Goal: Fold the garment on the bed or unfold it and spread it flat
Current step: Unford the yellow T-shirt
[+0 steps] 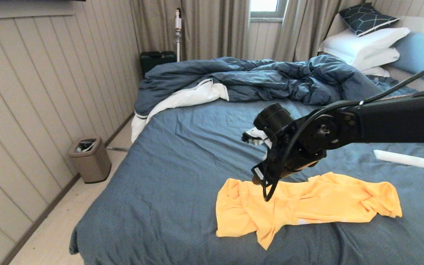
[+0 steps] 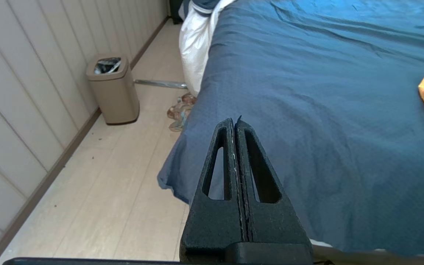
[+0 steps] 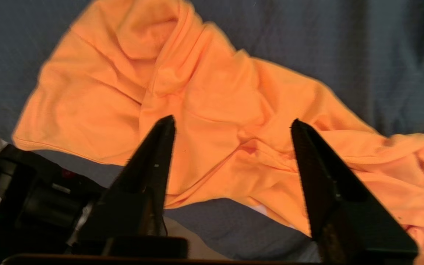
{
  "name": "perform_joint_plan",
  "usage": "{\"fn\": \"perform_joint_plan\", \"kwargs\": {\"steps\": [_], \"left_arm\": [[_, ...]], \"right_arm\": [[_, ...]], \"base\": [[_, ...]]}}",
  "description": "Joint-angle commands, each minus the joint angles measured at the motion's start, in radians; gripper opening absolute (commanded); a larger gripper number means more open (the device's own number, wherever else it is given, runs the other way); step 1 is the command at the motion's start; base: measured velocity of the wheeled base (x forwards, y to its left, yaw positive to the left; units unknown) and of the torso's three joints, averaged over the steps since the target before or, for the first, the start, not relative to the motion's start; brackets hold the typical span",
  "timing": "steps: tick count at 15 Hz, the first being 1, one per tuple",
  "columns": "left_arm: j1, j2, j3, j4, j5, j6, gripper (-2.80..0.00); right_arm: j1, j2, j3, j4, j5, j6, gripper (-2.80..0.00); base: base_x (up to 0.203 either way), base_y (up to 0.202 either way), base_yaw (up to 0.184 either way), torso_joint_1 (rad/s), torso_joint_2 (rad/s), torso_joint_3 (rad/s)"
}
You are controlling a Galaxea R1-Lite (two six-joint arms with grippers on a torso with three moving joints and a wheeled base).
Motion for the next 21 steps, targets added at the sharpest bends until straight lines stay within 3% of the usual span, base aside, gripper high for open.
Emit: {"fn": "perform_joint_plan", "kwargs": {"steps": [1, 6, 21], "left_arm": [[0.000, 0.000, 0.000, 0.001, 0.000, 0.000, -2.80], [0.000, 0.000, 0.000, 0.001, 0.000, 0.002, -2.80], [0.000, 0.000, 0.000, -0.001, 0.000, 0.000, -2.80]], "right_arm": [[0.007, 0.083, -0.004, 0.005, -0.002, 0.000, 0.00], [0.022, 0.190, -0.049, 0.002, -0.039, 0.016, 0.00], [0.084, 0.177, 0.029, 0.004, -0.067, 0.026, 0.00]], "base": [[0.000, 0.000, 0.000, 0.000, 0.00, 0.000], [0.000, 0.000, 0.000, 0.000, 0.00, 0.000], [0.000, 0.000, 0.000, 0.000, 0.00, 0.000]]}}
